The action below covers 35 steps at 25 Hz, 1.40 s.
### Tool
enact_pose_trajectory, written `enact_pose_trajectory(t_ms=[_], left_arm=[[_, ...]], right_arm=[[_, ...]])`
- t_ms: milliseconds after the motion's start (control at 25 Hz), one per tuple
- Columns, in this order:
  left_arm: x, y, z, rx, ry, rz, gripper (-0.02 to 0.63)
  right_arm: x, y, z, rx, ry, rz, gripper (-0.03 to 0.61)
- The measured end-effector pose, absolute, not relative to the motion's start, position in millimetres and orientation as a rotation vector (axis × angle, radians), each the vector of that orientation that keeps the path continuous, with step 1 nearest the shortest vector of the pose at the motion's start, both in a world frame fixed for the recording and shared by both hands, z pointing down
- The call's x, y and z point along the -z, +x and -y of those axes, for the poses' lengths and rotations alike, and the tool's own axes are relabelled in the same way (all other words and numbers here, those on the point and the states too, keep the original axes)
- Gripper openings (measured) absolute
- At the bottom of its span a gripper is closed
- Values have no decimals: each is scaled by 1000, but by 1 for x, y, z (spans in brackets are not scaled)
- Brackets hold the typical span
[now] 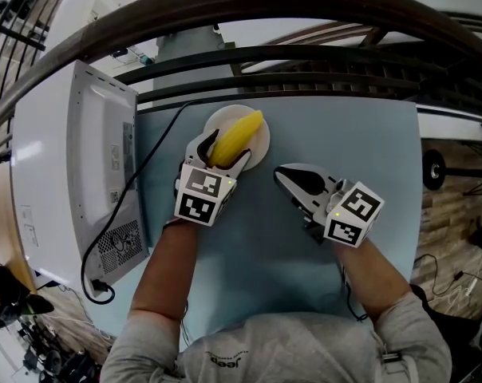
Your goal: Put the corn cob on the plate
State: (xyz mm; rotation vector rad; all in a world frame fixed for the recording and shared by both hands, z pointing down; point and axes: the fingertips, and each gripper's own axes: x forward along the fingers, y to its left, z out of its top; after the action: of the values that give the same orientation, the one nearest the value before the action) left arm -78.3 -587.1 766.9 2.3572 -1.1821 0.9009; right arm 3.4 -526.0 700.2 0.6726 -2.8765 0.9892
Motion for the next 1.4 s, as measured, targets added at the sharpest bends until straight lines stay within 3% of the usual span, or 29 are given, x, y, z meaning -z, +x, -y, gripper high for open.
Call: enact_pose_trajectory(t_ms=[880,1400], left_arm=[[-612,-81,467,-448,2433,1136,324],[-509,-107,315,-215,2483,1074,139]], right_arm=[[-593,50,453,-902,899,2809,17],[-492,43,342,-761,914,2822,17]])
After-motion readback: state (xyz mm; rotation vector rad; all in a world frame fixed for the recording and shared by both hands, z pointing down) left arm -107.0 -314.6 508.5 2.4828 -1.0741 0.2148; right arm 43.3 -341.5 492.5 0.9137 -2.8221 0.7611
